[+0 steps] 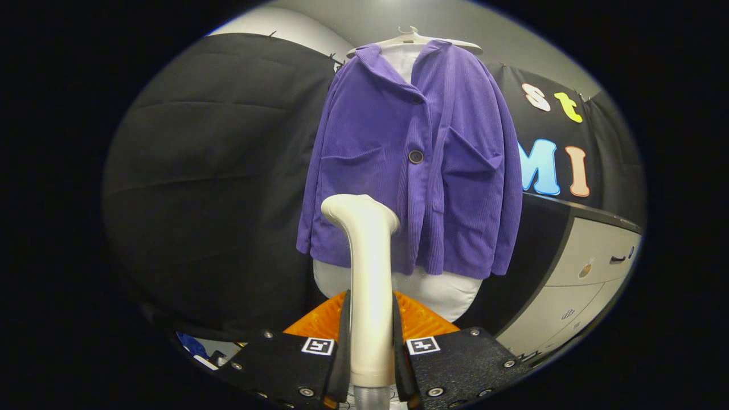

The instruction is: Iron the clothes twice with a garment steamer, once on the left side and once on the right side.

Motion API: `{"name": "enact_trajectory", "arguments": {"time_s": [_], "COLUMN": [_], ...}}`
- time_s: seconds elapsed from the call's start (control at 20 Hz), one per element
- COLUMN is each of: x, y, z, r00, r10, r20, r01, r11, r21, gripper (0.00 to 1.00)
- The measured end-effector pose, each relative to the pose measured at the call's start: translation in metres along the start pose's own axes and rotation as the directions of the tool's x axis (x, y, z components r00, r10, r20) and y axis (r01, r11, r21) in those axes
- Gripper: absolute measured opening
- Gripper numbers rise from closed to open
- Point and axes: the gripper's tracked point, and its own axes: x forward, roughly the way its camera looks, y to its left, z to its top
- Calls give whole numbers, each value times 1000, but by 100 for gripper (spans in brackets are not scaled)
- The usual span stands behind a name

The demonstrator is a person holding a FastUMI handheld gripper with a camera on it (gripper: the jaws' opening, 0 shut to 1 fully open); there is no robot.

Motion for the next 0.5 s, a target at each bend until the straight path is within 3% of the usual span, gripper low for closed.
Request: {"name": "enact_trajectory", "arguments": {"time_s": [0.5], "x": [-2], "y": [-3], "z": [-42], "r00": [997], "r10": [-2], "r20": [-79], "r01": [3], "r11": [1000], "r21": [13], "gripper": [32]}}
